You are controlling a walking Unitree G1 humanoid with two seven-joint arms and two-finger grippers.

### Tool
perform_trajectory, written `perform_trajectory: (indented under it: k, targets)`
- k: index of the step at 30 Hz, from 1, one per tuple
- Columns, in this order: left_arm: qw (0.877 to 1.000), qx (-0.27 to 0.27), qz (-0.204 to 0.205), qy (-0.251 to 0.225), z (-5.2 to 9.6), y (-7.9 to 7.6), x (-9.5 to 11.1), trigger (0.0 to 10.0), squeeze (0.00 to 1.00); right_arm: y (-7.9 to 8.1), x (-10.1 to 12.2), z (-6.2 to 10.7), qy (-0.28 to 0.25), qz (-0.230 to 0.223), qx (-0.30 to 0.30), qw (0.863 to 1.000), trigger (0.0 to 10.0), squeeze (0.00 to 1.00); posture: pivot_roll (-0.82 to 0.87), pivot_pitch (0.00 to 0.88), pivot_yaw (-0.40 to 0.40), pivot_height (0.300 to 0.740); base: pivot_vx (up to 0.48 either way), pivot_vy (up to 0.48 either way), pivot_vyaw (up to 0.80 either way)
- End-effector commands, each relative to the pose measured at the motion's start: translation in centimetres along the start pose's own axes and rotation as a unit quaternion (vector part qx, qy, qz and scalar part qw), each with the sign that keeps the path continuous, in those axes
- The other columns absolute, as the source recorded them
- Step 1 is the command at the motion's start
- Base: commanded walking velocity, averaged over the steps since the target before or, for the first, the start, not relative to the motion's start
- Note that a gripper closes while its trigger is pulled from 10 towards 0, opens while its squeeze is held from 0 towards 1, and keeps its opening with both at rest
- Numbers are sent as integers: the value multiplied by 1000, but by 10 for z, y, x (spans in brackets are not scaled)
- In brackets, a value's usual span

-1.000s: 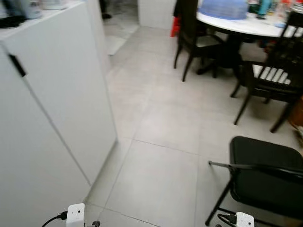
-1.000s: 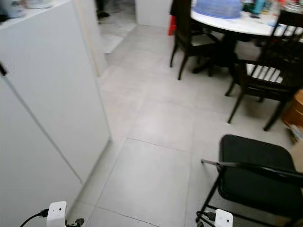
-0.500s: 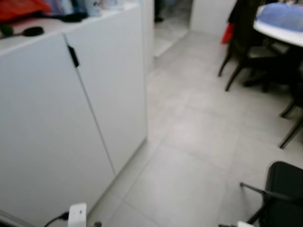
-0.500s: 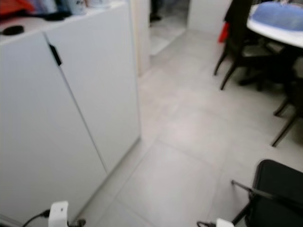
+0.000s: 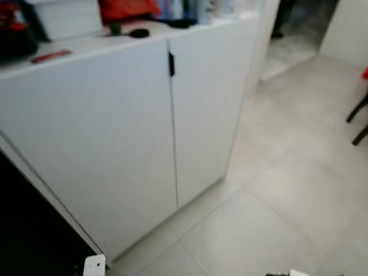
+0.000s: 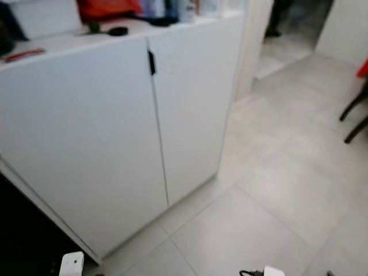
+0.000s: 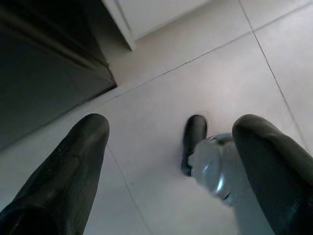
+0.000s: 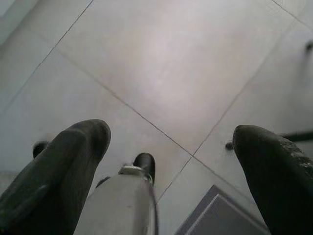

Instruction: Restocking fridge

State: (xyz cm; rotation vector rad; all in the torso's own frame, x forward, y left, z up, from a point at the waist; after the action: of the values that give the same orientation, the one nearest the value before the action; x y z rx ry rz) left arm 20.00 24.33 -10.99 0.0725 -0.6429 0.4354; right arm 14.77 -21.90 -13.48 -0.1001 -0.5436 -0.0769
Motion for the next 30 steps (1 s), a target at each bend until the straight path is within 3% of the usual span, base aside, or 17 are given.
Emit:
perform_trajectory:
  k: [1, 26, 30]
  targets:
    - [1000, 5, -12, 13, 1, 4, -6, 10000, 0, 1, 1, 0, 0, 2, 2, 1000, 10000, 0, 16, 0, -61, 740, 0, 0, 800]
    - [999, 10, -29, 19, 0, 3, -3, 10000, 0, 2, 5, -2, 2, 5, 13, 1000, 10000, 0, 36, 0, -74, 740, 0, 0, 800]
    - [999, 9, -34, 21, 0, 3, -2, 10000, 0, 4, 4, -2, 4, -12, 16, 1000, 10000, 0, 37, 0, -73, 740, 0, 0, 0]
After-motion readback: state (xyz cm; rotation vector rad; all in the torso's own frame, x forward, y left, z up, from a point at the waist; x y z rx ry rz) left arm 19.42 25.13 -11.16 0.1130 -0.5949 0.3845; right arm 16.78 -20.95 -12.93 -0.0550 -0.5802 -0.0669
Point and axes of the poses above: a point about 5 cm out from each wrist's last joint towards the gripper, its own z axis pointing back from the gripper into the wrist, its own x axis along the axis of the wrist's last joint, y = z × x, the point moved 4 cm from there along -z, pointing out of the wrist towards the gripper, and after that the axes turned 15 degrees about z, right-handed, at the moved point
